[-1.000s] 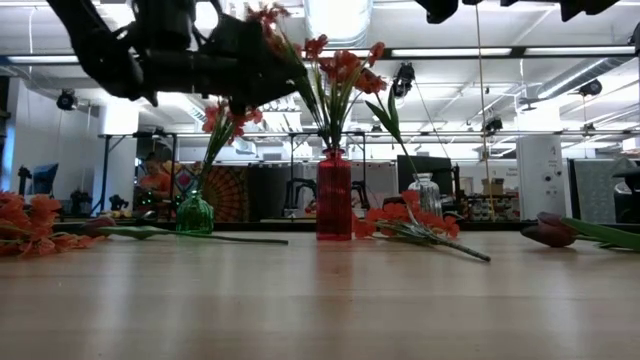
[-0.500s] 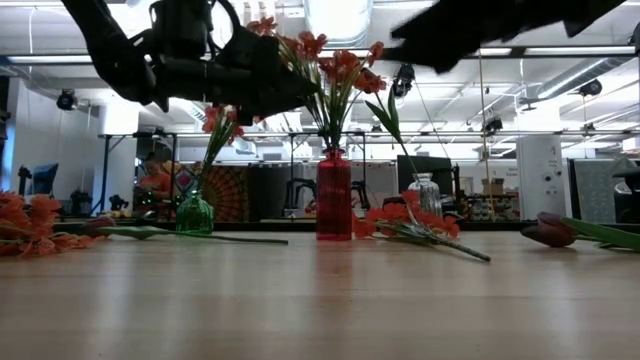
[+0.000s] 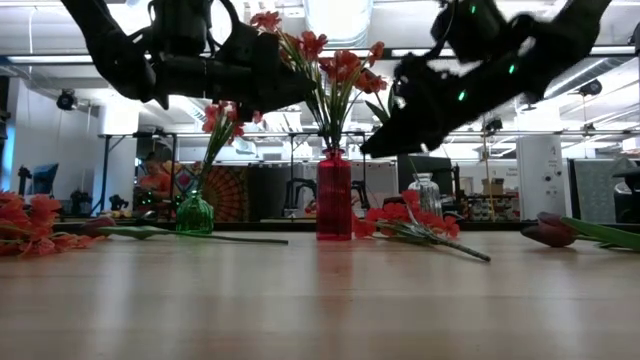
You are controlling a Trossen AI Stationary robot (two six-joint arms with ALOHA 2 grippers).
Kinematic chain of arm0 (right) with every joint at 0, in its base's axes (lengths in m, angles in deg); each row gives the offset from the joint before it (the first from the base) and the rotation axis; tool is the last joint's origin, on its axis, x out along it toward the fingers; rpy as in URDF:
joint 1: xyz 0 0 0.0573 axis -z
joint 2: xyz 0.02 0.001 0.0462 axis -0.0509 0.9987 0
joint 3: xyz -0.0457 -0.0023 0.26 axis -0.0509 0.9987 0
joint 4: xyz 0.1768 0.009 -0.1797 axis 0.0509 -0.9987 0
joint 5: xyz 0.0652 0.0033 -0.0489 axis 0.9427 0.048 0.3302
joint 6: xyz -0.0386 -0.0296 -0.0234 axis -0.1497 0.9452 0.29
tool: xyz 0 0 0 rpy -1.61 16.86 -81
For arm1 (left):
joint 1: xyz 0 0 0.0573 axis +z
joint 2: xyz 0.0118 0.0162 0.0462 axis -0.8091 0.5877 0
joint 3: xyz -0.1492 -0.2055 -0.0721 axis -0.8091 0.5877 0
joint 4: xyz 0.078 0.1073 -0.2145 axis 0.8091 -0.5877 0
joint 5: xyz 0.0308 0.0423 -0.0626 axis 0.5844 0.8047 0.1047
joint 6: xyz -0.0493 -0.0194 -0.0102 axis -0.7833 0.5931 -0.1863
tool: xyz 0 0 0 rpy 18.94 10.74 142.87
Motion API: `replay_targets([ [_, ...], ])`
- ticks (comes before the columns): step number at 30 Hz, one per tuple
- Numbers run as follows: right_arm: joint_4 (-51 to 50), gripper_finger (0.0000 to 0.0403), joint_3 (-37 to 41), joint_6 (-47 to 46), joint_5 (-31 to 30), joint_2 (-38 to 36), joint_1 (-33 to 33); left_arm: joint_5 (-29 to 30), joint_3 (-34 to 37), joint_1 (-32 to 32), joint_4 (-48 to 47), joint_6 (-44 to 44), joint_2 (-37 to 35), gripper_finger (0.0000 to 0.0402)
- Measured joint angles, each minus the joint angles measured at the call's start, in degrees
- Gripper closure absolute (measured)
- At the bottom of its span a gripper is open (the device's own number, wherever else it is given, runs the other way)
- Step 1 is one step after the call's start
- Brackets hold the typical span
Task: Sort flowers into vase by color
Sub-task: Put the top orange flowers into the red vase
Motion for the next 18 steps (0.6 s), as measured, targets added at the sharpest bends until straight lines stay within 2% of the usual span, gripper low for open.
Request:
replay_targets([
  [8,30.8,0.0099,4.7,-0.8,0.1,15.9,2.4,0.0,0.0,0.0,-1.0,0.0,0.0,0.02],
  [12,35.0,0.0099,2.7,-1.6,0.0,22.3,2.7,0.0,0.0,0.0,-1.0,0.0,0.0,0.02],
  [18,36.7,0.0099,0.4,-3.1,-0.1,25.8,3.5,0.0,0.0,0.0,-1.0,0.0,0.0,0.02],
])
